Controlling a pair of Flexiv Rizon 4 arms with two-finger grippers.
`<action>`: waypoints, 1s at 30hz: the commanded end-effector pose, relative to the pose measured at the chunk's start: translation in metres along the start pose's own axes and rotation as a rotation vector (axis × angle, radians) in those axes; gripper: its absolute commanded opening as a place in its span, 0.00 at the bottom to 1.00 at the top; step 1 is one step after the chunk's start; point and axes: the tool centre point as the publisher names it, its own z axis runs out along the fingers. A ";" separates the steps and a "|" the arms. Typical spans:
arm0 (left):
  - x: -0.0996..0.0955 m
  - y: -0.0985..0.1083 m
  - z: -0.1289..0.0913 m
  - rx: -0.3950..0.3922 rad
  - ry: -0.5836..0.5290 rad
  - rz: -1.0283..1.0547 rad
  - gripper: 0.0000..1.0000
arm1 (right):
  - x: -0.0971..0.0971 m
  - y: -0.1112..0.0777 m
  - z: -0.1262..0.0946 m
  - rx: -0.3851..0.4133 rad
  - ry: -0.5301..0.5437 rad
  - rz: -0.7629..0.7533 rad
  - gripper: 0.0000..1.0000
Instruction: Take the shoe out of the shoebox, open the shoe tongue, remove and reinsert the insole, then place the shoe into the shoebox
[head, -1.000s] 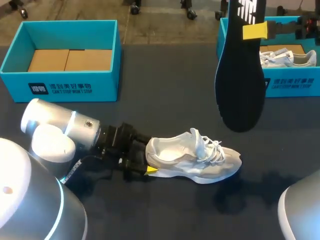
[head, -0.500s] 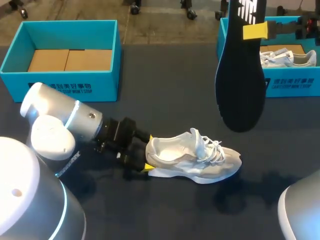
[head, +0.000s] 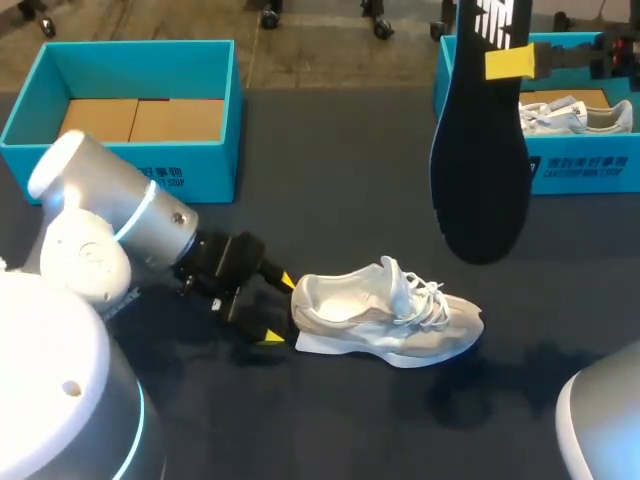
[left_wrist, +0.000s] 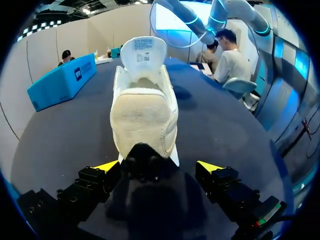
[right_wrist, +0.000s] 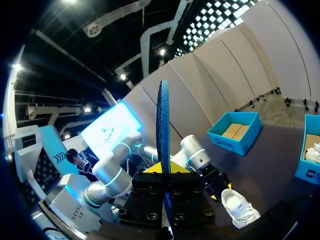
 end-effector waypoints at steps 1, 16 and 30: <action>0.004 -0.009 -0.005 -0.114 -0.006 -0.003 1.00 | -0.002 0.004 0.003 0.006 0.001 0.001 0.00; -0.003 -0.021 -0.011 -0.519 -0.007 -0.077 1.00 | -0.002 0.004 0.003 0.006 0.001 0.001 0.00; -0.009 -0.031 -0.018 -0.578 -0.023 -0.087 1.00 | -0.002 0.004 0.003 0.006 0.001 0.001 0.00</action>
